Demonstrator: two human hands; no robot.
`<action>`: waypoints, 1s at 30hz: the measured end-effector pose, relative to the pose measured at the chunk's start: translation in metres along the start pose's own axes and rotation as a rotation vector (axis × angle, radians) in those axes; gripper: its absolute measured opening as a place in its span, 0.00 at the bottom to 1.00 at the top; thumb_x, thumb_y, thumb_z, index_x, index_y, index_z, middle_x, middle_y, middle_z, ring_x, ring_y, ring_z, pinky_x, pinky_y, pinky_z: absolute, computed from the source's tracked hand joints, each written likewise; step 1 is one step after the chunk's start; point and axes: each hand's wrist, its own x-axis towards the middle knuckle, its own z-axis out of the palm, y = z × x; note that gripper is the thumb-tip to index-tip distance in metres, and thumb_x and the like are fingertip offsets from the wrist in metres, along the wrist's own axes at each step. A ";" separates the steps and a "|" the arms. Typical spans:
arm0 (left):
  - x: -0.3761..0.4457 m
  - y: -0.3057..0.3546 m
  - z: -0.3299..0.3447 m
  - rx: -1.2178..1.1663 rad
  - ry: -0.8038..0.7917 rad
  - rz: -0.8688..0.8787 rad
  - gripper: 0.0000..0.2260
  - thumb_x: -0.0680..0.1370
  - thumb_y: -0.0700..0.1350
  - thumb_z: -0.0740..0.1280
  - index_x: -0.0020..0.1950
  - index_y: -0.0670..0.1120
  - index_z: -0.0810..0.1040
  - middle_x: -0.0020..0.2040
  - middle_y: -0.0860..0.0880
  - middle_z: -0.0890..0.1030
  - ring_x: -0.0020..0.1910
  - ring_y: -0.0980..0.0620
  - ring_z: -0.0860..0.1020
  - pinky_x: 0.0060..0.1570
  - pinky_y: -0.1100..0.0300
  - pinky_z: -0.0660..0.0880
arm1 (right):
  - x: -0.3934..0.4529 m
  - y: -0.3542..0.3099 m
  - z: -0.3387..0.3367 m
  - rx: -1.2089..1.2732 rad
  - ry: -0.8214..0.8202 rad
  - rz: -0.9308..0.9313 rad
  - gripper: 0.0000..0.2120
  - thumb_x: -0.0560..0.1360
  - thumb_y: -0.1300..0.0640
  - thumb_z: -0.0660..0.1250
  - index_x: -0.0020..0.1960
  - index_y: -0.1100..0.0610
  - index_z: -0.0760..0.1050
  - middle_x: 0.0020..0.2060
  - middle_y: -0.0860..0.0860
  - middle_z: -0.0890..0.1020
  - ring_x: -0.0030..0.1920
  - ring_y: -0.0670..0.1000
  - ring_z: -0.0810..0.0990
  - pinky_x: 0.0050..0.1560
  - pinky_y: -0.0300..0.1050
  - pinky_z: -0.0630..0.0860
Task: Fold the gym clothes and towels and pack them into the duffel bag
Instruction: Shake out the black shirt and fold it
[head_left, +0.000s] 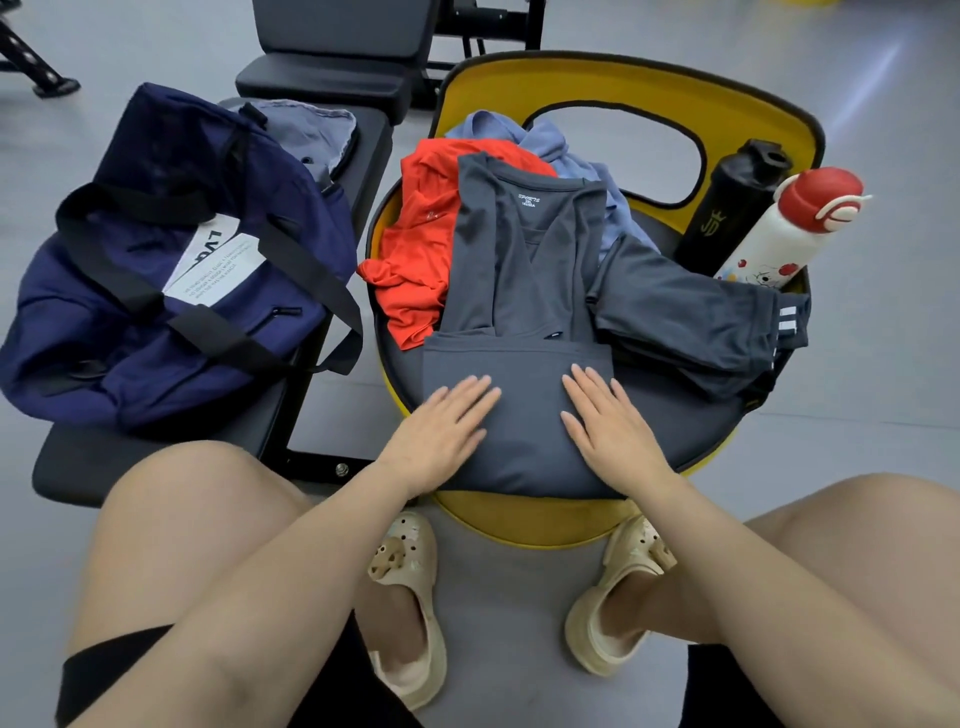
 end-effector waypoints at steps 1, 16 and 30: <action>-0.005 0.002 0.003 0.025 -0.016 0.057 0.24 0.78 0.53 0.53 0.71 0.44 0.70 0.70 0.45 0.71 0.68 0.46 0.72 0.60 0.50 0.74 | -0.005 0.000 0.000 -0.007 0.018 -0.057 0.35 0.79 0.39 0.36 0.75 0.58 0.60 0.75 0.52 0.61 0.76 0.52 0.58 0.74 0.46 0.49; -0.030 0.029 0.009 0.191 -0.238 -0.113 0.43 0.77 0.48 0.63 0.75 0.54 0.31 0.76 0.46 0.33 0.76 0.46 0.37 0.73 0.43 0.48 | -0.057 0.012 0.009 -0.219 0.023 -0.318 0.51 0.56 0.56 0.82 0.73 0.55 0.60 0.69 0.54 0.72 0.67 0.59 0.73 0.64 0.55 0.71; -0.027 0.039 -0.006 0.004 -0.147 -0.186 0.26 0.77 0.33 0.58 0.75 0.46 0.58 0.77 0.45 0.54 0.75 0.43 0.55 0.67 0.53 0.64 | -0.054 0.014 -0.014 -0.106 0.018 -0.353 0.28 0.63 0.60 0.80 0.62 0.56 0.78 0.59 0.54 0.81 0.58 0.57 0.81 0.46 0.51 0.82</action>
